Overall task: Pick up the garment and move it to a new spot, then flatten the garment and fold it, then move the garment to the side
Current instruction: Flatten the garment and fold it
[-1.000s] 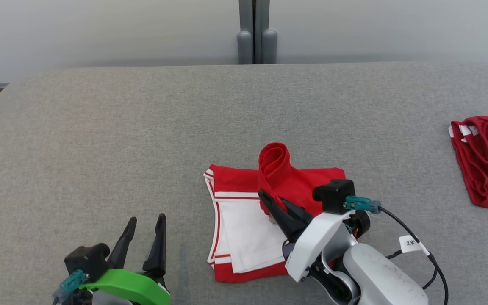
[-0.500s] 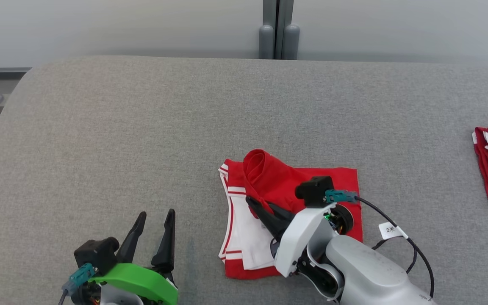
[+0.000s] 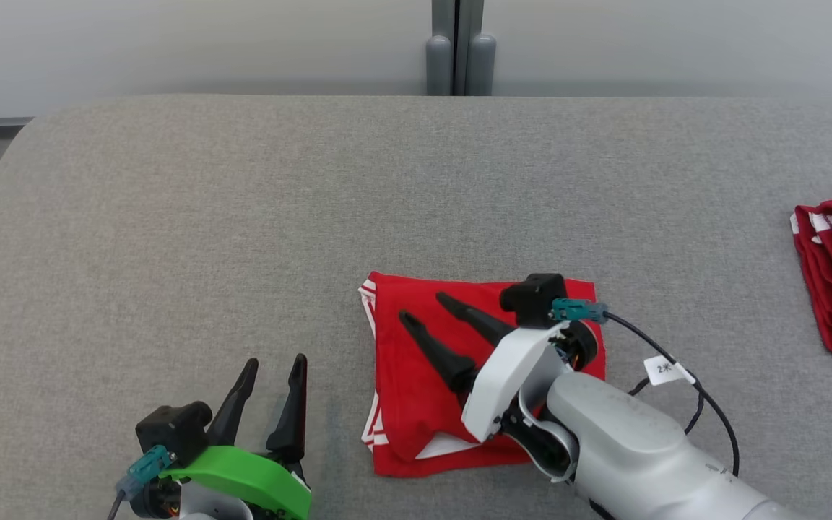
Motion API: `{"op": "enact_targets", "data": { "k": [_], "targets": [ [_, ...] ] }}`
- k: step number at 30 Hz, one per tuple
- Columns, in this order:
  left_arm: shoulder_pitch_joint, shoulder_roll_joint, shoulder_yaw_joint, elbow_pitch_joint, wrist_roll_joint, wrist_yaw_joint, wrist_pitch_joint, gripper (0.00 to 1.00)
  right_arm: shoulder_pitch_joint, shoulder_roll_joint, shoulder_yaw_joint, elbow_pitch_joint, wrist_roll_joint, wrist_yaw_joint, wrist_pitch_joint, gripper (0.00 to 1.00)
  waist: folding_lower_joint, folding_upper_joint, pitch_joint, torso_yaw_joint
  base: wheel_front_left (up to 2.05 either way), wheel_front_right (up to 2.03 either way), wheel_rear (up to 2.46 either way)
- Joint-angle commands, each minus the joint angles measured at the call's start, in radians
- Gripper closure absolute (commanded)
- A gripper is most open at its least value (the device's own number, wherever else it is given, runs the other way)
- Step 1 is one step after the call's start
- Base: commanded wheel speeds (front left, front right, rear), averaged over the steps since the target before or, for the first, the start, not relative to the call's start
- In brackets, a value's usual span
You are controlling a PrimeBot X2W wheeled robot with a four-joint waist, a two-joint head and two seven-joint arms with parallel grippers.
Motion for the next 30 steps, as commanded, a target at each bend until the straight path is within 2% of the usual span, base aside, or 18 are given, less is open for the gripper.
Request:
{"op": "enact_targets", "data": {
  "k": [1,6,13,17,26,30],
  "targets": [
    [-0.015,-0.001,0.002,0.004,0.007,-0.002,-0.003,0.00,-0.019,-0.006,-0.017,0.019,-0.032,-0.001,-0.015,0.00,0.0000,0.0000,-0.004,-0.017,0.00,0.00,0.00],
    [-0.015,-0.005,0.005,-0.004,0.018,-0.001,-0.006,0.00,-0.045,-0.005,-0.143,0.056,-0.166,-0.001,-0.030,0.00,0.0000,0.0000,-0.010,-0.046,0.00,0.00,0.00],
    [-0.033,-0.012,0.005,-0.004,0.040,-0.010,-0.009,0.00,0.059,-0.005,-0.457,-0.045,-0.469,-0.001,-0.031,0.00,0.0000,0.0000,-0.016,-0.084,0.00,0.00,0.00],
    [-0.044,-0.022,0.012,0.010,0.047,-0.014,-0.008,0.00,0.145,-0.005,-0.580,-0.117,-0.587,-0.001,-0.031,0.00,0.0000,0.0000,-0.021,-0.101,0.00,0.00,0.00],
    [0.006,-0.066,0.086,0.010,0.101,-0.028,-0.008,0.00,0.341,-0.005,-0.765,-0.277,-0.759,-0.001,-0.031,0.00,0.0000,0.0000,-0.048,-0.128,0.00,0.00,0.00],
    [0.052,-0.095,0.146,0.000,0.126,-0.040,-0.008,0.00,0.441,-0.005,-0.824,-0.339,-0.771,-0.001,-0.031,0.00,0.0000,0.0000,-0.064,-0.137,0.00,0.00,0.00]
  ]
}}
